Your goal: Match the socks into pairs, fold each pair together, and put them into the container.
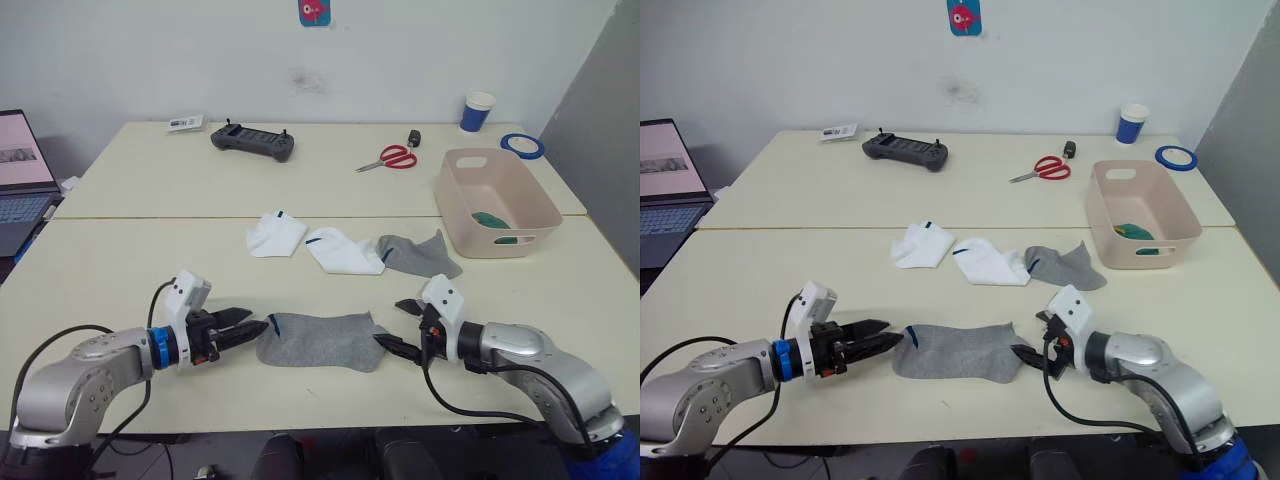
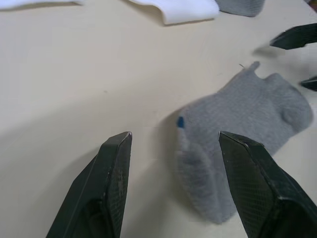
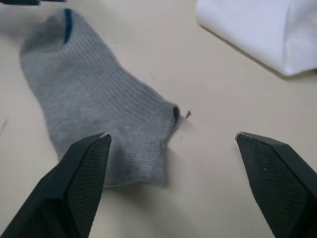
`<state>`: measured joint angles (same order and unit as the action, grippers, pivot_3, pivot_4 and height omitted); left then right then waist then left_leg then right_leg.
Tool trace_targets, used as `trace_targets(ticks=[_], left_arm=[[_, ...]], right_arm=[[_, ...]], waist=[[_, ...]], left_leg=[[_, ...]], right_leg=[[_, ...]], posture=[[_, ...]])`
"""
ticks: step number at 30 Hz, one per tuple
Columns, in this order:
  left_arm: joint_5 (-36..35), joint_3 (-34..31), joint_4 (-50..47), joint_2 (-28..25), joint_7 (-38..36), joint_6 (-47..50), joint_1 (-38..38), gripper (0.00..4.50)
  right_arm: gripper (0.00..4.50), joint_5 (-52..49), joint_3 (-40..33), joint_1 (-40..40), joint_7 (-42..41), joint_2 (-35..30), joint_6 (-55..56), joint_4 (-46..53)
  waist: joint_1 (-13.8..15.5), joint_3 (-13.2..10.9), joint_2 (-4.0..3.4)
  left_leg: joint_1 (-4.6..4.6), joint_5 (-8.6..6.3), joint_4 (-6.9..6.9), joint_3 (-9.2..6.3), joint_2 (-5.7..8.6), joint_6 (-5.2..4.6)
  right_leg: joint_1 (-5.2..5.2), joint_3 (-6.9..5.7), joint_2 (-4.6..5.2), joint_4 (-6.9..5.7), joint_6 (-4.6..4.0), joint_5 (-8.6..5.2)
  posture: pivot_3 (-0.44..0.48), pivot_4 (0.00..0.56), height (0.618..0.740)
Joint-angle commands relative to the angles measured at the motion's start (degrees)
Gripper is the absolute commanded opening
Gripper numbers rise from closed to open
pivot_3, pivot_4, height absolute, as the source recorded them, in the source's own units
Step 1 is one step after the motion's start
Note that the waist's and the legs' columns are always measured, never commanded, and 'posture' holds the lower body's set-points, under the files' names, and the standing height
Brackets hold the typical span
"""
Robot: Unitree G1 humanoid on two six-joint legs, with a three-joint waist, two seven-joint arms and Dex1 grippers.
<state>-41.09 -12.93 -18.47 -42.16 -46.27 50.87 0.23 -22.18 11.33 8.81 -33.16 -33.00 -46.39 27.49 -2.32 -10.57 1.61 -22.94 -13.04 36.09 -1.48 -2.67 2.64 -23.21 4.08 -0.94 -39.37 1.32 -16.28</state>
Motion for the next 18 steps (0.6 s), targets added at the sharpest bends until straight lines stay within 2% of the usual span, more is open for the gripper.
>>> trace_targets(ticks=[1,3,6,12,16,18], left_arm=[[0.8,1.4,-2.4,0.4,1.3,-0.3,1.1,2.88],[2.2,2.7,-2.0,1.1,2.3,-1.2,2.0,2.71],[3.5,3.8,-1.3,1.9,2.8,-2.2,2.8,2.06],[4.2,4.3,-0.8,1.8,2.4,-3.2,3.1,0.1],[2.7,3.4,-2.5,0.6,1.4,-1.7,4.7,0.0],[1.3,2.7,-4.3,-0.4,0.4,-0.6,6.5,0.0]], right_arm=[[4.34,3.1,1.9,0.2,0.5,-0.2,2.4,-0.5],[4.34,4.0,3.3,-0.2,-0.1,-0.4,3.0,-0.5],[3.73,5.1,5.2,-0.7,-1.3,-0.5,4.5,0.3],[1.58,5.5,6.1,-2.5,-3.9,-2.0,6.1,1.5],[0.11,4.0,5.4,-4.0,-6.5,-4.0,5.7,3.7],[0.05,3.3,4.7,-5.2,-7.3,-4.7,5.3,4.8]], waist=[[0.0,0.0,0.0],[0.0,0.0,0.0],[0.0,0.1,0.05],[0.1,0.1,0.06],[0.3,0.1,0.06],[0.2,0.1,0.06]], left_leg=[[0.0,0.0,0.0,0.0,0.0,0.0],[0.02,0.0,0.0,-0.01,0.0,0.0],[0.03,0.0,0.0,-0.02,-0.01,0.0],[0.03,0.0,0.0,0.0,-0.01,0.0],[0.03,0.0,0.0,-0.01,-0.01,0.0],[0.03,0.0,0.0,0.0,-0.02,0.0]], right_leg=[[0.0,0.0,0.0,0.0,0.0,0.0],[0.0,-0.01,0.0,-0.02,0.0,0.0],[0.02,-0.01,-0.01,-0.01,0.0,0.0],[0.02,0.0,-0.01,0.0,-0.01,0.0],[0.02,-0.01,-0.01,0.02,-0.01,0.0],[0.02,0.0,-0.01,0.01,-0.02,-0.01]], posture=[[0.0,0.15,0.74],[0.0,0.15,0.74],[0.0,0.15,0.74],[0.0,0.15,0.74],[0.0,0.15,0.74],[0.0,0.15,0.74]])
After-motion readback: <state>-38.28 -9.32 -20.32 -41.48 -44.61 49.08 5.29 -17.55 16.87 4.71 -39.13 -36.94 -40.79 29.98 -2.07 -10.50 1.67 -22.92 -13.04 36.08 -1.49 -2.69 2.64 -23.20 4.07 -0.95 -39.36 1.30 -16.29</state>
